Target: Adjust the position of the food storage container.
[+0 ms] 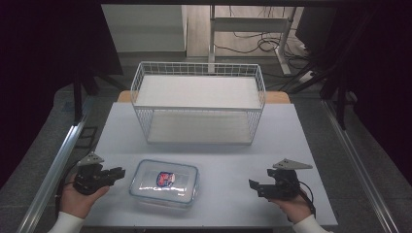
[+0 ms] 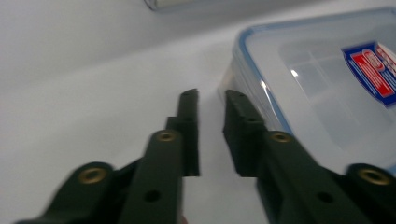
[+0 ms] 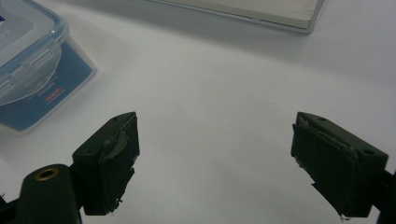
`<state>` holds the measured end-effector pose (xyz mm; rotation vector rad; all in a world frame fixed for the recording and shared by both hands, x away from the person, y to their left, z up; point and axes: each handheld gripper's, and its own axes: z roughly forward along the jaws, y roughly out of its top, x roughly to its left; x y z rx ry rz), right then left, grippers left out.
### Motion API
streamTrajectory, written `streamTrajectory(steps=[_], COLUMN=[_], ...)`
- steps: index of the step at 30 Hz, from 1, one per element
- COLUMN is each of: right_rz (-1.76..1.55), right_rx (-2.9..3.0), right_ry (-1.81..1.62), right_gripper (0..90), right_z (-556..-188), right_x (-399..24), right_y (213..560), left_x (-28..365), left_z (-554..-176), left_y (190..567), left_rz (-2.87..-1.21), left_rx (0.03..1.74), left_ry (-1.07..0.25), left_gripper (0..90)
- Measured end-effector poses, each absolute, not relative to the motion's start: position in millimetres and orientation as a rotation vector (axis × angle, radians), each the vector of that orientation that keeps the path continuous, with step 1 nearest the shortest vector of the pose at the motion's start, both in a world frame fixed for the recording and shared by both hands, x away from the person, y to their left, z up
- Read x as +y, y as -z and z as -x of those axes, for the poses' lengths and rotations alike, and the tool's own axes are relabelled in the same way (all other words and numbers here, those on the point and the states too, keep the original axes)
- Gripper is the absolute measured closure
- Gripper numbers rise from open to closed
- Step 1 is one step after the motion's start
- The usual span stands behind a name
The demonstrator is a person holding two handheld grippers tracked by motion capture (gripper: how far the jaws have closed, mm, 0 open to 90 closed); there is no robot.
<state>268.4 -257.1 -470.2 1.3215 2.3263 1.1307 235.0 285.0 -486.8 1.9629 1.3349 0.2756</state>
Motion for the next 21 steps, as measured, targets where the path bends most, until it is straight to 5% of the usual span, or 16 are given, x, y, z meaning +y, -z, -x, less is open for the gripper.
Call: streamTrajectory(steps=[3,21], right_rz=[-1.343,-1.354], right_rx=[2.334,2.369], right_ry=[-1.165,-1.169], right_gripper=[15.5,15.5], right_z=[-269,-268], right_x=[-257,-253], right_y=[470,471], left_x=[283,264], left_z=[-236,-235], left_y=[488,511], left_rz=[-1.985,-2.086], left_rx=[1.339,1.352], left_ry=[-0.254,-0.062], left_gripper=[89.4,89.8])
